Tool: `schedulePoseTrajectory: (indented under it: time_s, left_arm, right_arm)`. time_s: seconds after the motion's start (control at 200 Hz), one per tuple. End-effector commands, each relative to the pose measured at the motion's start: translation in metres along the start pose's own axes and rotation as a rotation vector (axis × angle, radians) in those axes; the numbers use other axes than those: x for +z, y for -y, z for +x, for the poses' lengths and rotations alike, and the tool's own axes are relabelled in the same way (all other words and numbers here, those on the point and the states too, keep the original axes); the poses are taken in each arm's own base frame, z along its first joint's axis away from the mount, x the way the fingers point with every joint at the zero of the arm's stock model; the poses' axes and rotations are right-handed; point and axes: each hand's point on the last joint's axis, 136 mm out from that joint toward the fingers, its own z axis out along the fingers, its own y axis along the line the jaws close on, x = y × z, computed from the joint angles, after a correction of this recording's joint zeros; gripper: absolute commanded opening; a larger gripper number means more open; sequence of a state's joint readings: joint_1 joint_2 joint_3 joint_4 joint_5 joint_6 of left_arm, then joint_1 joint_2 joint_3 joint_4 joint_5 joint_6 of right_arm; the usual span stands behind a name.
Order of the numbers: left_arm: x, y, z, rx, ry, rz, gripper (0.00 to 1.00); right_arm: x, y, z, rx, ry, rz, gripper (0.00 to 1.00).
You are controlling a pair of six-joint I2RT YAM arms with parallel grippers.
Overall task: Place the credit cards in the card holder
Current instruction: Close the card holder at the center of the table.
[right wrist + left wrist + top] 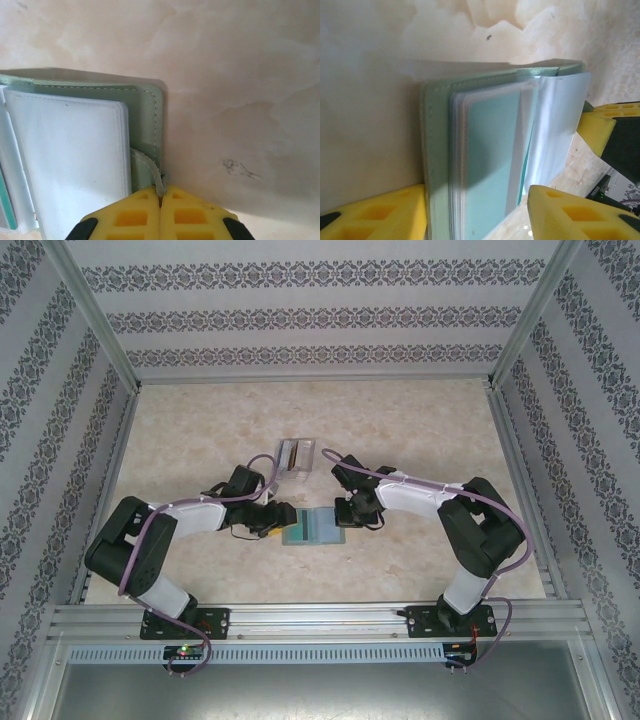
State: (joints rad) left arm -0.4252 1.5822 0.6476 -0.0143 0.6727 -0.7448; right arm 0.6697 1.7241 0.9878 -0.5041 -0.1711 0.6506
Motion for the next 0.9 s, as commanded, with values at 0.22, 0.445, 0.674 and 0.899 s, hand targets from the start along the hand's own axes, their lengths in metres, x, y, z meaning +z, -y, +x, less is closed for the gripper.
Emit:
schedulePoseTrajectory:
  time_s: [0.22, 0.445, 0.674, 0.899]
  left_arm:
    - [-0.008, 0.023, 0.001, 0.040, 0.023, 0.065, 0.41]
    - [-0.028, 0.037, -0.002, 0.114, 0.081, -0.008, 0.53]
    - [-0.011, 0.023, 0.003, 0.120, 0.027, -0.157, 0.47]
    - [0.005, -0.011, 0.003, 0.097, -0.008, -0.280, 0.27]
  right_arm:
    - [0.020, -0.039, 0.012, -0.047, -0.066, -0.181, 0.04]
    - [0.028, -0.073, 0.007, -0.021, -0.081, -0.347, 0.03]
    - [0.033, -0.091, 0.003, -0.035, -0.086, -0.468, 0.14]
    - [0.026, -0.041, -0.005, 0.017, -0.007, -0.242, 0.26]
